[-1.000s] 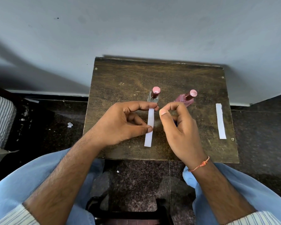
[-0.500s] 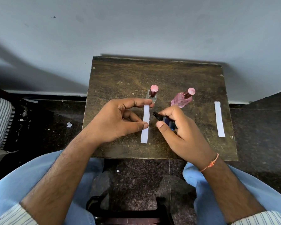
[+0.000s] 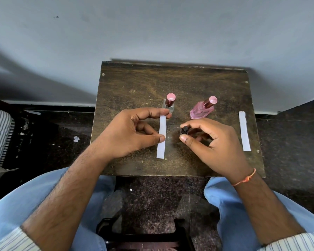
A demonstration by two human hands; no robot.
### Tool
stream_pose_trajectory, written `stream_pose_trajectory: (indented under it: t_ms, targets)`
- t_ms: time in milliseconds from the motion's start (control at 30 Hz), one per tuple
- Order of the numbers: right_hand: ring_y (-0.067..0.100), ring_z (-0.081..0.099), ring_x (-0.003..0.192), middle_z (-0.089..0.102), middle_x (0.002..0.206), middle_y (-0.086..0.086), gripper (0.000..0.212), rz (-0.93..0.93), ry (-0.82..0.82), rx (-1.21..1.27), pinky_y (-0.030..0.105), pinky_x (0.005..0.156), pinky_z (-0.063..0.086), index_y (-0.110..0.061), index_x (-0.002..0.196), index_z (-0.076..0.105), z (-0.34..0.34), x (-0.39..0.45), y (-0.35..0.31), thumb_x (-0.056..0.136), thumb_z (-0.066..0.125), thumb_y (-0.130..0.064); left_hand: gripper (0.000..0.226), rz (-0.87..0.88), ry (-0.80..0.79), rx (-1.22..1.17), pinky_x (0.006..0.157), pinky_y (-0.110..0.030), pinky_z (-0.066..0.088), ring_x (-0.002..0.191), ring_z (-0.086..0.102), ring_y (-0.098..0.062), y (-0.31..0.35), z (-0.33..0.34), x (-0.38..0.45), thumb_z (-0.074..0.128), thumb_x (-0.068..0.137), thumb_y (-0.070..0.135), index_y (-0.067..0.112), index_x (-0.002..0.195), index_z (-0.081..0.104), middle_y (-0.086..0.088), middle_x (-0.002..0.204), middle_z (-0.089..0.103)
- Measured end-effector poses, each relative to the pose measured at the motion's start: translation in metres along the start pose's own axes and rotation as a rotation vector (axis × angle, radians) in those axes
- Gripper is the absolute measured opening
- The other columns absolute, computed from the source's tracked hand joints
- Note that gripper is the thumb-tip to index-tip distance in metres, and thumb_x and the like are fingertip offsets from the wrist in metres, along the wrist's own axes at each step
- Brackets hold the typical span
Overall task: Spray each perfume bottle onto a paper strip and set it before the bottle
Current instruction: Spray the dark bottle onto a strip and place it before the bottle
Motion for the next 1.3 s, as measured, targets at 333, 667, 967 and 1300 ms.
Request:
stream_pose_trajectory:
  t_ms: [333, 667, 967, 1300]
  targets:
    - [0.010, 0.076, 0.095, 0.078, 0.105, -0.013, 0.026, 0.057, -0.034, 0.002, 0.030, 0.080, 0.064, -0.023, 0.114, 0.080, -0.002, 0.002, 0.006, 0.090, 0.086, -0.018, 0.063, 0.010, 0.004, -0.008, 0.075, -0.021, 0.063, 0.083, 0.078, -0.015, 0.000, -0.002, 0.000, 0.087, 0.085, -0.004, 0.023, 0.139, 0.070, 0.014, 0.137, 0.075]
    - [0.008, 0.074, 0.102, 0.078, 0.114, -0.012, 0.036, -0.039, -0.003, -0.155, 0.041, 0.089, 0.061, -0.023, 0.118, 0.077, -0.012, 0.003, 0.000, 0.085, 0.090, -0.029, 0.062, -0.002, 0.028, -0.008, 0.086, -0.036, 0.064, 0.084, 0.080, -0.018, -0.003, -0.005, -0.003, 0.089, 0.084, 0.001, 0.034, 0.134, 0.073, 0.000, 0.126, 0.081]
    - [0.006, 0.054, 0.059, 0.060, 0.074, -0.014, 0.017, -0.274, 0.268, -0.165, 0.026, 0.054, 0.047, -0.008, 0.094, 0.079, -0.007, -0.012, -0.056, 0.098, 0.082, -0.025, 0.062, -0.009, 0.040, -0.030, 0.082, -0.039, 0.058, 0.081, 0.076, -0.014, 0.003, -0.009, -0.011, 0.087, 0.084, -0.004, 0.024, 0.137, 0.071, 0.009, 0.135, 0.077]
    - [0.000, 0.042, 0.062, 0.073, 0.106, -0.014, 0.019, -0.109, 0.101, -0.208, 0.023, 0.056, 0.043, -0.026, 0.115, 0.066, 0.056, -0.017, -0.075, 0.101, 0.073, -0.037, 0.065, 0.019, 0.100, -0.042, 0.096, -0.073, 0.058, 0.087, 0.078, -0.026, 0.005, -0.025, -0.019, 0.086, 0.082, -0.002, 0.016, 0.141, 0.067, 0.007, 0.141, 0.074]
Point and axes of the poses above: each hand's wrist, its own x-axis towards the middle knuckle, its own z-axis out of the palm, y = z × x, the point moved 4 cm from there along x, towards the middle knuckle
